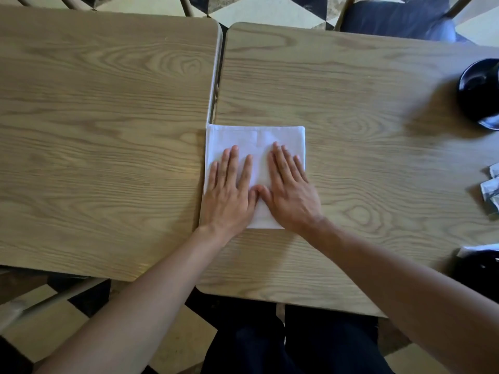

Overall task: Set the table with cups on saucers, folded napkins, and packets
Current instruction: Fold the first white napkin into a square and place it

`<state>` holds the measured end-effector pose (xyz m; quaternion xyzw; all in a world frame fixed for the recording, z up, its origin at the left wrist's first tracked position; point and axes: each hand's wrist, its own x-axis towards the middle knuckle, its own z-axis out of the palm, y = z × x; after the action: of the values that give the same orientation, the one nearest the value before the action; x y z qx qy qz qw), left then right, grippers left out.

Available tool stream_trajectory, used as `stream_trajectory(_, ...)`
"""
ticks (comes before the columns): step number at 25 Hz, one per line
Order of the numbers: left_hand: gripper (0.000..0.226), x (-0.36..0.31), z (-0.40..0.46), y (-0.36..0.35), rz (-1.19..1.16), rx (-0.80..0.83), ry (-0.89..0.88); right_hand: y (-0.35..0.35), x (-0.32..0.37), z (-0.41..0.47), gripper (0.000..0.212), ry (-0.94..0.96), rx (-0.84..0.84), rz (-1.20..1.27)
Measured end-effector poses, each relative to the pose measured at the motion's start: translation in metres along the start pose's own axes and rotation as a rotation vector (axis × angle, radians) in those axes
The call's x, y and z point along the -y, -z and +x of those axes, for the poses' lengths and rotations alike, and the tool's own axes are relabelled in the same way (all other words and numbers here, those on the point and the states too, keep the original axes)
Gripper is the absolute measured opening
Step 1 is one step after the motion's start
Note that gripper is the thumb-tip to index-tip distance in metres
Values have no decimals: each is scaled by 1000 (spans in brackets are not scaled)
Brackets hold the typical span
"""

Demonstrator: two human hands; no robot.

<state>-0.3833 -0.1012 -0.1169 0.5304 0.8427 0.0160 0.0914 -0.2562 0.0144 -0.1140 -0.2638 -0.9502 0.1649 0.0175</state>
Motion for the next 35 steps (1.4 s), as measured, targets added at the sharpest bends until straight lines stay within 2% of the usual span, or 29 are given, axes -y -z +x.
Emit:
stream_trajectory(2,73,10,-9,-7,7,1,38,-2,-24,-10,84,-36,21,-91)
stream_trajectory(5,80,11,-14,0,-51,-10,150,4,-43,-18,87,-100,46,-107)
stream_trajectory(7,79,5,-1,9,-55,-68,146,10,-41,-7,82,-93,8,-68)
stream_trajectory(11,67,-13,55,19,-35,-116,-43,21,-30,39,66,-122,-99,38)
stream_trajectory(15,56,2,94,16,-73,-128,18,33,-52,65,41,-223,-233,144)
stream_trajectory(18,67,24,99,10,-42,-106,24,36,-71,75,35,-238,-174,91)
stream_trajectory(20,73,30,97,5,-11,-108,14,33,-77,74,38,-323,-155,57)
stream_trajectory(24,84,31,96,3,11,-71,24,28,-77,71,44,-460,-176,155)
stream_trajectory(29,102,26,96,15,51,61,57,33,-65,79,43,-510,-185,168)
stream_trajectory(31,96,26,96,23,-8,86,57,40,-64,75,39,-498,-184,218)
stream_trajectory(35,48,39,108,49,-108,-66,-54,56,-68,67,30,-358,-91,152)
